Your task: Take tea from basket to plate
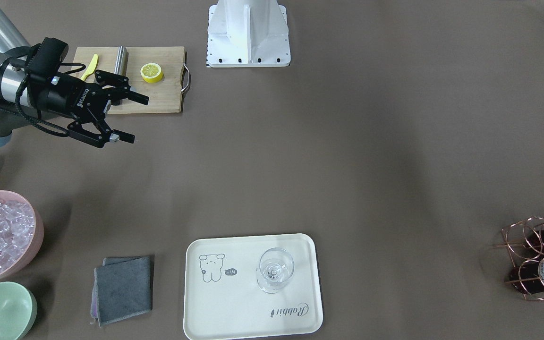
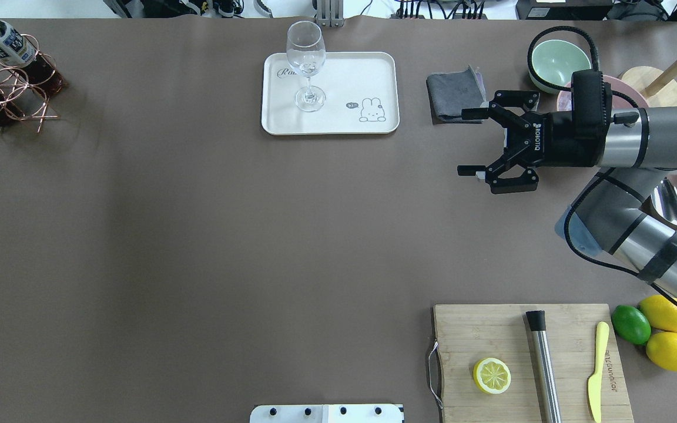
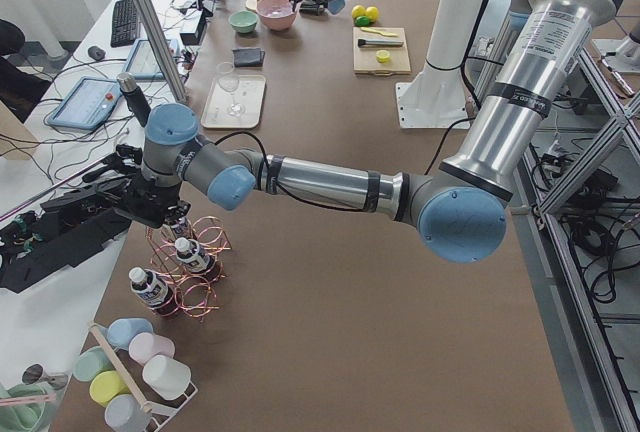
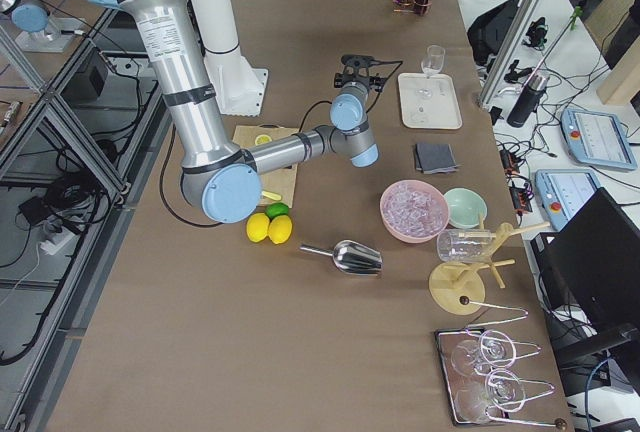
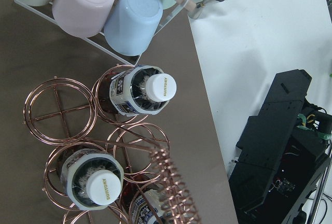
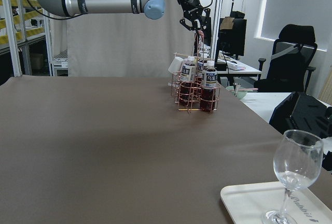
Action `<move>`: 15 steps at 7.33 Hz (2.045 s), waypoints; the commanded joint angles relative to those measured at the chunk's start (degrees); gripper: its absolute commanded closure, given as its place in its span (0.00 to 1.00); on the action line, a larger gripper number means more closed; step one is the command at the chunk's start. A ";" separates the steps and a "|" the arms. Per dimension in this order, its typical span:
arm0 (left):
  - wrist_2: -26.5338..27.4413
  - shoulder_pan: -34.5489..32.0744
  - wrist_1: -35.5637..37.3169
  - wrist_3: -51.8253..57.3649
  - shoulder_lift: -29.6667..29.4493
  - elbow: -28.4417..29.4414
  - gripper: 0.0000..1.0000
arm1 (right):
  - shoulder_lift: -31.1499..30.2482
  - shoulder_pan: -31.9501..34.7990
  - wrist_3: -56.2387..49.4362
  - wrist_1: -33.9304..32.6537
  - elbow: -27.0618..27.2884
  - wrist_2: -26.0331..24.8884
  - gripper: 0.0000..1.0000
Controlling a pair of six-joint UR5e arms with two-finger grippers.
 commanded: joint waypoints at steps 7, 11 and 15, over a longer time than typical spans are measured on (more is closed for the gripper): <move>13.94 30.63 37.09 -32.82 -4.77 -46.46 1.00 | 3.73 -0.77 8.57 0.46 0.67 -2.63 0.00; 21.11 45.61 58.14 -52.98 -28.94 -43.88 1.00 | 4.43 -0.68 8.65 0.46 0.67 -2.71 0.00; 25.15 52.56 57.79 -57.22 -29.75 -39.55 1.00 | 5.31 -0.68 8.65 0.46 0.58 -2.80 0.00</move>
